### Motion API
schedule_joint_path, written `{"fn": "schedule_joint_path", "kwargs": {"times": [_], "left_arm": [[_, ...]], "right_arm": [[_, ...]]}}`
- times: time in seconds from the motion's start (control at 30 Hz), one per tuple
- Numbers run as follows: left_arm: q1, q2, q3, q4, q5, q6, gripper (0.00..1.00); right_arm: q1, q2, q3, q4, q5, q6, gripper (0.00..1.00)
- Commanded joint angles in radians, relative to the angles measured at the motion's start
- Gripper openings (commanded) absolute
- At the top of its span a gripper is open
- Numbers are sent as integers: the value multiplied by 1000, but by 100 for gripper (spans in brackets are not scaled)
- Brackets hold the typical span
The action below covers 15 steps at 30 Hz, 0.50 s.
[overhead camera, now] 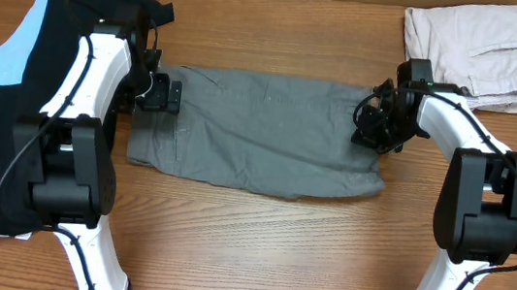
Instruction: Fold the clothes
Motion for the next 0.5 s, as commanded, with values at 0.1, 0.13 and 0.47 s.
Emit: {"fn": "schedule_joint_path", "kwargs": {"times": [0.1,0.13,0.47], "left_arm": [[-1,18,-17,27,86,105,100],[-2,18,-37,47,85,105,100],[-2,18,-190,164,114,85,100]], "right_arm": [[0,1,-26,22,-16,16,5],[0,1,-26,23,-16,17,5],[0,1,-26,33,-14,16,6]]}}
